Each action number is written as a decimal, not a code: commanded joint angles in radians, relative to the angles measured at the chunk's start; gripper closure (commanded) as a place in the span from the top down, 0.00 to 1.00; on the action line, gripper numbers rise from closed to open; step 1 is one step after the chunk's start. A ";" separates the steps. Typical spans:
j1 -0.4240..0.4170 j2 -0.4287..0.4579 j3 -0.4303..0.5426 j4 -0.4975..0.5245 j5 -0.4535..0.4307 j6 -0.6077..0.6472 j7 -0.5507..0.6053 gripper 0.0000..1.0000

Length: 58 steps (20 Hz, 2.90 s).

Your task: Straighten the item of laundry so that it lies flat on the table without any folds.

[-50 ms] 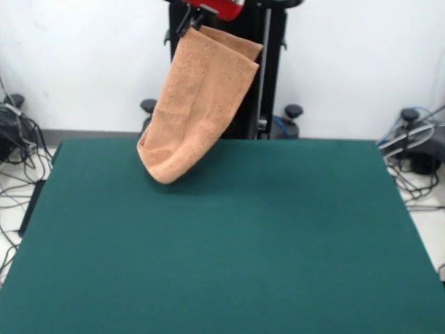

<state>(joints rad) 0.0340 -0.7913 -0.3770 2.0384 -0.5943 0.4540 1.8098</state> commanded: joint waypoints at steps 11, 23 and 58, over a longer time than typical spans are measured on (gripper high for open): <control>0.119 0.309 0.011 -0.143 -0.051 -0.148 0.227 0.00; 0.239 0.554 -0.053 -0.303 0.129 -0.334 0.324 0.00; 0.402 0.667 -0.106 -0.341 0.596 -0.423 0.248 0.00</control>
<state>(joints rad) 0.3983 -0.1796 -0.5167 1.8163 -0.1068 0.0791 1.8176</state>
